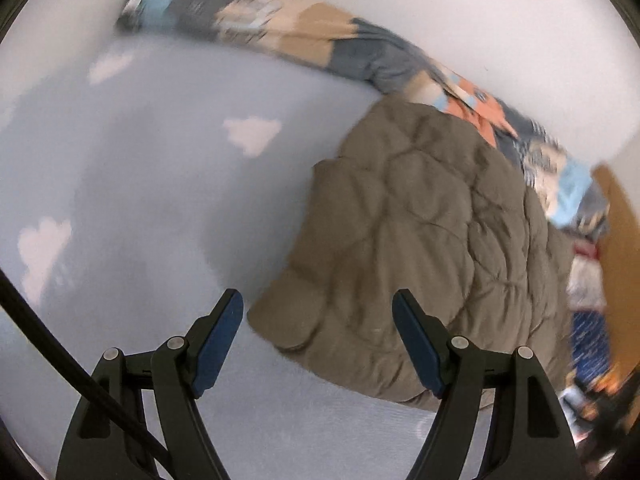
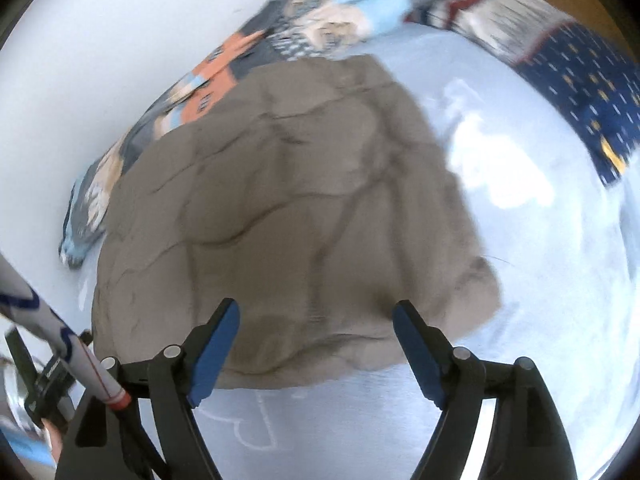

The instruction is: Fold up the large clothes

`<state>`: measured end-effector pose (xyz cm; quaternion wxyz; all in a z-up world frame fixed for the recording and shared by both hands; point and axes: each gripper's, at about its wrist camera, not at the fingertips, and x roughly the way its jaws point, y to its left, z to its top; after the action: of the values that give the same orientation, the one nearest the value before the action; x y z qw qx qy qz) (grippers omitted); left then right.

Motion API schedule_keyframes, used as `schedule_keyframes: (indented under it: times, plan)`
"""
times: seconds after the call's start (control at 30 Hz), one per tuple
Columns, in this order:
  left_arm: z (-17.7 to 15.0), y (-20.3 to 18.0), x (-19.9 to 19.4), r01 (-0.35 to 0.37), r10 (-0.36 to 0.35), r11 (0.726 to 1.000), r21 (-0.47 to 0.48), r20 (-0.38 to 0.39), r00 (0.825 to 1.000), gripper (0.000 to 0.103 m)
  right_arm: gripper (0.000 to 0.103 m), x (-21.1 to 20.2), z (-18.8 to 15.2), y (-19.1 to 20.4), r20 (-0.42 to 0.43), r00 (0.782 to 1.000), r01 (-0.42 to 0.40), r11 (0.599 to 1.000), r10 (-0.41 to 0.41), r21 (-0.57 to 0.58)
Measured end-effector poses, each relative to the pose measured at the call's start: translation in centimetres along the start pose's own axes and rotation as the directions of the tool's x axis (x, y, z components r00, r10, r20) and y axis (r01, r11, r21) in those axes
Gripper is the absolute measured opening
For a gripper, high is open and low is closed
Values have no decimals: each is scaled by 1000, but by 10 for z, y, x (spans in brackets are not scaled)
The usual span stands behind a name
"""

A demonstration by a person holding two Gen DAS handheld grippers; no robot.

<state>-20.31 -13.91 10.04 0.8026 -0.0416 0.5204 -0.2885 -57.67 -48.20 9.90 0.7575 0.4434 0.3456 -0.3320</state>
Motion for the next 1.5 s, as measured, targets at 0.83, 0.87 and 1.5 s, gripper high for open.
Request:
schedule_keyframes:
  times: [0.83, 0.87, 1.5]
  plan:
    - [-21, 40, 43, 222, -240, 893, -391, 3, 971, 82, 89, 31, -16, -101, 11, 976, -193, 845, 217, 498]
    - [-22, 41, 45, 229, -246, 888, -400, 7, 969, 83, 91, 35, -17, -100, 22, 976, -197, 840, 216, 505]
    - [5, -2, 51, 156, -151, 979, -130, 44, 988, 56, 57, 41, 6, -51, 42, 999, -33, 964, 22, 265]
